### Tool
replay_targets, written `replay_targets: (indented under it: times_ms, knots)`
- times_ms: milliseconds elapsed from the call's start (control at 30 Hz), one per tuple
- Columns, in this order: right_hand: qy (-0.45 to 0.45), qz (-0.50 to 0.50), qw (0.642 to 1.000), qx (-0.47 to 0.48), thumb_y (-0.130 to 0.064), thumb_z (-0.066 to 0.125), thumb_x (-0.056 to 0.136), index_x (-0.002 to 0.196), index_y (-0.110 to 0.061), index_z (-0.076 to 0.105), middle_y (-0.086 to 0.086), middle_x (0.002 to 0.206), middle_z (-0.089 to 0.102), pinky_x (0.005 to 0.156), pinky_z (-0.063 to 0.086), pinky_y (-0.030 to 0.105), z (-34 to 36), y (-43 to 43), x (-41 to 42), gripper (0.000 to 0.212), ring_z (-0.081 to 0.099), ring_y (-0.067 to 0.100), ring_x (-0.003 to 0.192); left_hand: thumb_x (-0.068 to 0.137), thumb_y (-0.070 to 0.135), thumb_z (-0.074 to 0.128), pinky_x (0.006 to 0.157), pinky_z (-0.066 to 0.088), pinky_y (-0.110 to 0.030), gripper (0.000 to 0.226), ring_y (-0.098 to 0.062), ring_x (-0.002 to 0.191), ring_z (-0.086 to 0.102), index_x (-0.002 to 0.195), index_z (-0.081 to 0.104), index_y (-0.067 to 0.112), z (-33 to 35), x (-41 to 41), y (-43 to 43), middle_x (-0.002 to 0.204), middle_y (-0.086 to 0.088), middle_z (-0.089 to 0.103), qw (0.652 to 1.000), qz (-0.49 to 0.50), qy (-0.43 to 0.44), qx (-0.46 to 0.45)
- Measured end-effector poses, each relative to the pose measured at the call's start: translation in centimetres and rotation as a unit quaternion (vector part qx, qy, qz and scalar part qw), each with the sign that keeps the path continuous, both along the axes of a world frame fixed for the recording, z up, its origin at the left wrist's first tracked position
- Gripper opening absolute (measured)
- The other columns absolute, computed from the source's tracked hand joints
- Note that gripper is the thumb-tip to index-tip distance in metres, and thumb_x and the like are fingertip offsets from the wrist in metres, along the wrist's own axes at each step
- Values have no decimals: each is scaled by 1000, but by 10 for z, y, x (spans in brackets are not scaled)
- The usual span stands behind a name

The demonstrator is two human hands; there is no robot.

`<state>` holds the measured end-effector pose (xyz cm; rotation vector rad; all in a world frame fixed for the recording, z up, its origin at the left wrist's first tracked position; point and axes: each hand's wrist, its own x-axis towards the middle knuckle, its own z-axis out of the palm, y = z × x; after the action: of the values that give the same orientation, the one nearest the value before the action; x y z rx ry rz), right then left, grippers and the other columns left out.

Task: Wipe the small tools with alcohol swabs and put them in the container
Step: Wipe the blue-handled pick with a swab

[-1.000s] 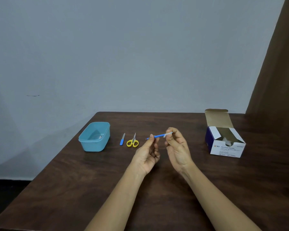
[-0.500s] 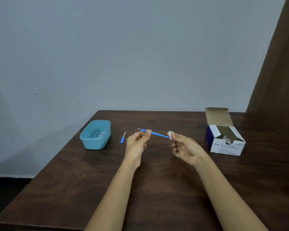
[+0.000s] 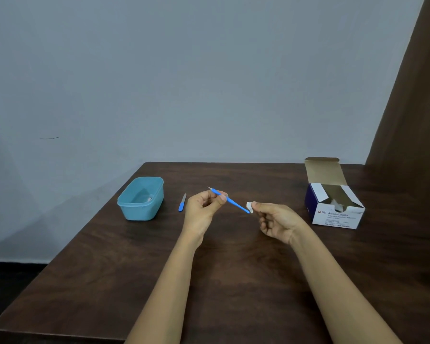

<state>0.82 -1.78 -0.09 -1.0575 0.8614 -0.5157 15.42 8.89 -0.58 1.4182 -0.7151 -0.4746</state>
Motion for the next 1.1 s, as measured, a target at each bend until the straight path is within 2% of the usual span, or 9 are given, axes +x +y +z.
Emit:
replay_targets:
  times_ms: [100, 267, 400, 533, 700, 800, 933, 1100]
  knots:
    - [20, 12, 1000, -11, -12, 74, 81, 84, -9, 74, 0, 72, 53, 61, 37, 20, 2, 0, -1, 4, 41, 8, 65, 86, 15, 69, 73, 46, -11, 17, -4, 93, 65, 102, 73, 15, 0, 0, 1, 96, 8, 73, 1000, -13, -17, 2]
    - [37, 64, 996, -41, -8, 69, 84, 94, -6, 75, 2, 80, 54, 59, 37, 18, 1, -1, -2, 11, 39, 7, 64, 88, 13, 67, 73, 49, -9, 15, -3, 93, 66, 101, 73, 14, 0, 2, 4, 94, 8, 73, 998, -44, -39, -2]
    - [40, 107, 991, -70, -6, 68, 84, 74, -12, 79, 1, 79, 59, 60, 36, 18, -1, -1, -3, 17, 40, 7, 65, 88, 9, 65, 73, 49, -8, 11, -2, 91, 67, 93, 73, 14, -1, 3, 5, 93, 8, 73, 996, -67, -51, -11]
    - [59, 138, 983, -106, -10, 71, 83, 83, -11, 78, 0, 83, 68, 62, 39, 18, -3, 0, -3, 7, 43, 8, 73, 89, 9, 64, 76, 49, -8, 10, -6, 93, 67, 92, 73, 13, -3, 2, 5, 95, 3, 73, 995, -71, -68, -12]
    - [65, 162, 972, -154, -14, 70, 85, 87, -10, 77, -6, 84, 74, 68, 41, 19, -3, 3, 0, 8, 53, 4, 77, 90, 11, 63, 75, 48, -5, 11, -6, 96, 66, 97, 72, 12, -4, -1, 3, 98, 4, 72, 993, -74, -89, 2]
    - [60, 181, 964, -184, -13, 64, 89, 90, -9, 75, -4, 87, 71, 70, 41, 20, -3, 7, 2, 11, 54, 4, 78, 91, 13, 63, 73, 48, -4, 12, -4, 96, 65, 99, 72, 13, -4, -1, 2, 99, 6, 72, 993, -64, -95, 17]
    - [55, 226, 947, -222, -13, 57, 95, 88, -10, 73, -6, 80, 65, 67, 40, 19, -3, 9, 1, 17, 48, 5, 71, 90, 13, 63, 69, 46, -2, 10, 0, 93, 65, 96, 71, 17, -2, 0, 3, 96, 9, 71, 996, -60, -68, 9]
    - [129, 222, 908, -332, -29, 48, 99, 92, -17, 67, -15, 87, 63, 74, 41, 18, -2, 11, 2, 24, 54, 1, 77, 89, 13, 64, 74, 49, -7, 13, -4, 95, 66, 99, 73, 11, -3, 1, 3, 97, 6, 72, 997, -54, -60, 2]
